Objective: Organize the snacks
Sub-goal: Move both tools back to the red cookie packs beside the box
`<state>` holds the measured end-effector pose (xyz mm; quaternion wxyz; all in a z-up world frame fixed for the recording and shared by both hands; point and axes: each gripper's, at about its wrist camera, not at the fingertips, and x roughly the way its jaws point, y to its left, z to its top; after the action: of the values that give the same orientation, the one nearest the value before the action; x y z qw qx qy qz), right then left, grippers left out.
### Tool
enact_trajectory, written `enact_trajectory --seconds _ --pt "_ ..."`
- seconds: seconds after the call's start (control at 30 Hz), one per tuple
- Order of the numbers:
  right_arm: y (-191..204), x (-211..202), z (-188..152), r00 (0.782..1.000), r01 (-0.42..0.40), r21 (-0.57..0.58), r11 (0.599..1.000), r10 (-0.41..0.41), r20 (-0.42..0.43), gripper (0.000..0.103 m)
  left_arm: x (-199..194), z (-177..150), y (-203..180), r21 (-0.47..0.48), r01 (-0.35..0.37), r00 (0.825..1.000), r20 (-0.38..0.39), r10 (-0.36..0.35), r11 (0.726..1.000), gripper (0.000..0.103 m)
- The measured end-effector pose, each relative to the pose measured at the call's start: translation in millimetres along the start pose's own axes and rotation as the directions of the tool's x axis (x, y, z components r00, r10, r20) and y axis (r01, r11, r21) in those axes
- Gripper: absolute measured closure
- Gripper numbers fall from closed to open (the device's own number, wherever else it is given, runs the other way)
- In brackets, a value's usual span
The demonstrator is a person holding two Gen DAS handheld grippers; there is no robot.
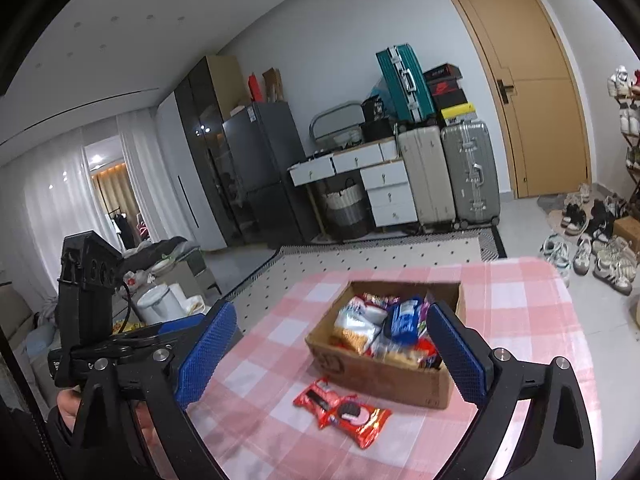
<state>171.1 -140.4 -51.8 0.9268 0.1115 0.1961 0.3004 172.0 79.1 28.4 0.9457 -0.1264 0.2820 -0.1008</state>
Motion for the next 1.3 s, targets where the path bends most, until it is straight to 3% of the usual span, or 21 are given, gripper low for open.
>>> enact_trajectory --seconds 0.37,0.73,1.07,1.17,1.3 --pt "-9.3 29.6 -49.4 0.995 -0.05 0.022 0.999 0.052 -0.084 0.004 12.9 -37.3 14.4 -0.02 0.001 1.0 -0.028 -0.001 1.0 0.001" --pt "-21.9 75.8 -93.2 0.978 0.001 0.035 0.999 0.006 -0.208 0.004 52.5 -73.6 34.2 -0.06 -0.016 0.993 -0.116 0.009 0.998 0.001" --pt "-31.6 141.2 -126.4 0.925 0.07 0.026 0.997 -0.055 -0.376 0.005 82.3 -87.5 53.8 -0.101 -0.012 0.988 -0.153 -0.004 0.995 0.001" --pt "-34.1 159.3 -135.4 0.91 0.082 0.045 0.996 -0.057 -0.411 0.019 86.7 -88.8 56.2 -0.102 -0.003 0.989 -0.145 -0.012 0.995 0.001" --pt "-39.3 181.2 -146.0 0.891 0.108 0.05 0.993 -0.074 -0.448 0.02 87.4 -91.3 66.0 -0.122 -0.01 0.989 -0.151 -0.009 0.992 0.001"
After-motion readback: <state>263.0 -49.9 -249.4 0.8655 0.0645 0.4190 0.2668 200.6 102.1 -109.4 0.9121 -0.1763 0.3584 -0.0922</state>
